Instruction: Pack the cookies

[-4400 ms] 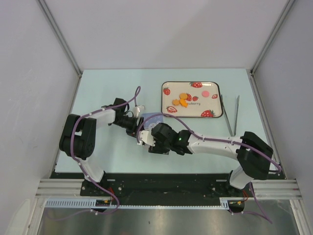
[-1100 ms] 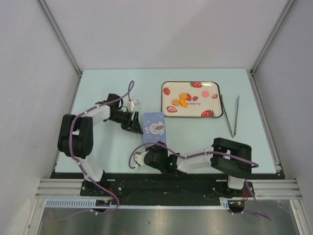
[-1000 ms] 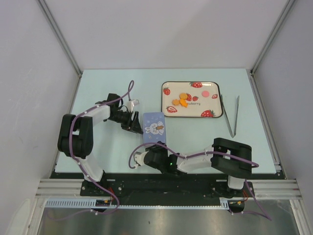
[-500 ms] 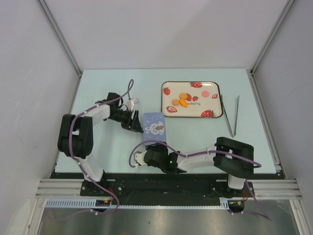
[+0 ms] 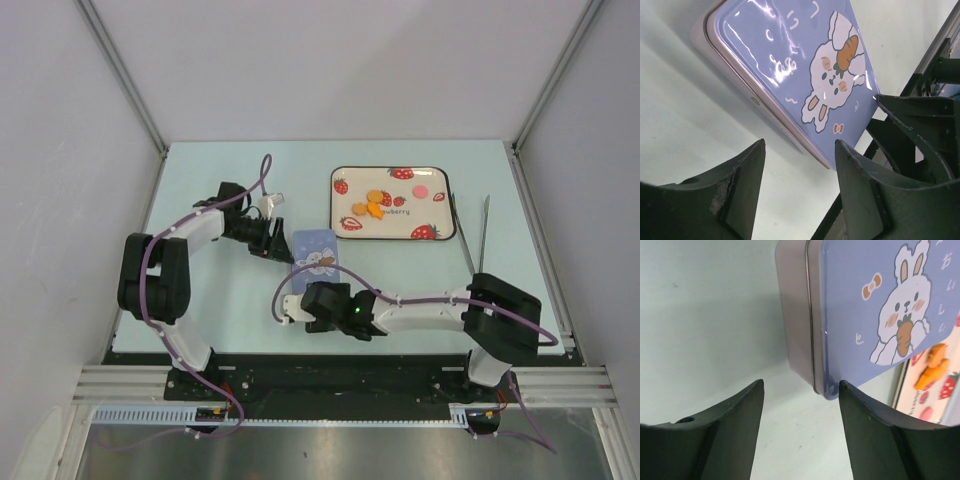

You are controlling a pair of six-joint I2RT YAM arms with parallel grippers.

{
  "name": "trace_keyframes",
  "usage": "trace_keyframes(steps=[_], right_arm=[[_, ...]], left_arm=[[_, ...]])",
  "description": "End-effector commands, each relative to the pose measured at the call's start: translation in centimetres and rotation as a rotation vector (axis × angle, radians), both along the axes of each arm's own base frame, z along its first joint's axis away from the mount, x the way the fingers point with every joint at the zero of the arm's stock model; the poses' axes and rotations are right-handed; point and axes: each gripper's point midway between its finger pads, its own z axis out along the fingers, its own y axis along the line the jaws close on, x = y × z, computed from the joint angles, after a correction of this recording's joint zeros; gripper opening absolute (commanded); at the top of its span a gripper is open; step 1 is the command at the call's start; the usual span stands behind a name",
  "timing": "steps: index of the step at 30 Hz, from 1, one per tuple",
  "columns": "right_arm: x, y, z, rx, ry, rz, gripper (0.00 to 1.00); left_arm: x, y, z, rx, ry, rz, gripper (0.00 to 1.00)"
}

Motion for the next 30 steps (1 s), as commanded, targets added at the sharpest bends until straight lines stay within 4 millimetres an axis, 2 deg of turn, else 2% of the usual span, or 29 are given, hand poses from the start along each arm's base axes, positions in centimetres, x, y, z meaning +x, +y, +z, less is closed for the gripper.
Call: trace_keyframes(steps=[1, 4, 8, 9, 12, 13, 14, 15, 16, 18, 19, 23, 24, 30], right_arm=[[-0.6, 0.6, 3.3, 0.112, 0.122, -0.028, 0.66], [0.2, 0.8, 6.6, 0.205, 0.141, -0.054, 0.68], [2.1, 0.1, 9.5, 0.298, 0.166, -0.115, 0.68], [3.4, -0.6, 10.0, 0.327, 0.178, -0.155, 0.69], [5.4, -1.0, 11.5, 0.427, 0.244, -0.229, 0.69], [7.0, -2.1, 11.5, 0.458, 0.264, -0.3, 0.7], [7.9, -2.3, 11.8, 0.478, 0.275, -0.328, 0.7], [8.2, -2.2, 11.6, 0.495, 0.314, -0.335, 0.7], [9.8, -3.3, 11.5, 0.518, 0.326, -0.389, 0.7], [11.0, -3.4, 11.0, 0.557, 0.394, -0.439, 0.7], [12.3, -4.1, 11.0, 0.581, 0.402, -0.475, 0.71], [14.5, -4.6, 9.3, 0.627, 0.495, -0.548, 0.7], [14.7, -4.4, 8.4, 0.624, 0.534, -0.55, 0.7], [15.7, -3.4, 6.7, 0.671, 0.667, -0.556, 0.7]], left_arm=[[1.4, -0.5, 2.9, -0.052, -0.082, -0.007, 0.63], [1.8, -0.6, 3.4, -0.06, -0.096, -0.004, 0.62], [2.7, -0.8, 4.3, -0.07, -0.115, 0.006, 0.62], [3.0, -0.8, 4.4, -0.07, -0.119, 0.009, 0.62], [3.6, -0.8, 4.6, -0.064, -0.127, 0.022, 0.63], [3.8, -0.8, 4.5, -0.063, -0.128, 0.026, 0.63], [4.0, -0.8, 4.6, -0.063, -0.13, 0.03, 0.63], [4.3, -0.8, 4.3, -0.053, -0.134, 0.037, 0.63], [4.6, -0.8, 4.3, -0.052, -0.138, 0.041, 0.63], [5.3, -0.8, 4.1, -0.047, -0.142, 0.053, 0.63], [5.6, -0.7, 4.0, -0.041, -0.146, 0.06, 0.63], [7.3, -0.5, 3.2, -0.014, -0.154, 0.1, 0.63], [7.7, -0.4, 2.9, -0.005, -0.161, 0.107, 0.63], [9.1, 0.0, 1.7, 0.029, -0.173, 0.138, 0.63]])
